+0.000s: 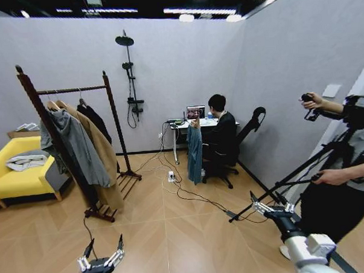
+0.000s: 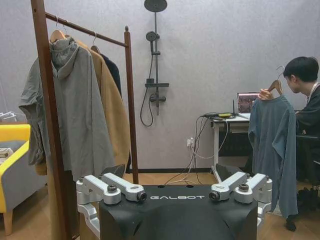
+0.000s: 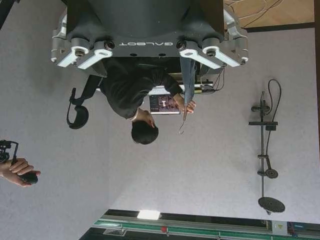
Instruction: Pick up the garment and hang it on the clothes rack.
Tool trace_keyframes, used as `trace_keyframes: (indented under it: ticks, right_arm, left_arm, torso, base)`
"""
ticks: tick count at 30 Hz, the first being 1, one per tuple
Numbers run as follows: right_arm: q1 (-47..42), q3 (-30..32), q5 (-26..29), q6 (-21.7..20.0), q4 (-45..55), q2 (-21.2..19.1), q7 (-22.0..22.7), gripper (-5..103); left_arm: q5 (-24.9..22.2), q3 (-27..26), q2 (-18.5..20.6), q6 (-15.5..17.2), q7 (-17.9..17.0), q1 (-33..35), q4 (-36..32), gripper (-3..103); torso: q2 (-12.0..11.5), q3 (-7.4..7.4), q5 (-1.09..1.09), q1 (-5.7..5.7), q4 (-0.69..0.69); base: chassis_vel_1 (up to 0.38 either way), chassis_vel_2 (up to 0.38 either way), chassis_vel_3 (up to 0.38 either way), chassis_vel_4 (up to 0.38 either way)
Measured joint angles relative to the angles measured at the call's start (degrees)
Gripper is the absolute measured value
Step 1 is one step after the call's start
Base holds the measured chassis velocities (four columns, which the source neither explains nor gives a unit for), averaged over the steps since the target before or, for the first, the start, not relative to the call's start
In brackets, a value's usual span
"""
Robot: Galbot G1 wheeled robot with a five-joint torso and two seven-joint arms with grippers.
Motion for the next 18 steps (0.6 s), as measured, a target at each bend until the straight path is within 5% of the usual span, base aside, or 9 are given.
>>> trace_keyframes:
  ticks: [18]
  right_arm:
    - [-0.70, 0.55, 2.36, -1.14, 0.31, -0.57, -2.64, 100]
  left_arm:
    - [0.00, 0.00, 0.00, 0.00, 0.00, 0.00, 0.00, 100]
  torso:
    - [0.00, 0.00, 0.00, -0.01, 0.00]
  base:
    - [0.000, 0.000, 0.000, 0.000]
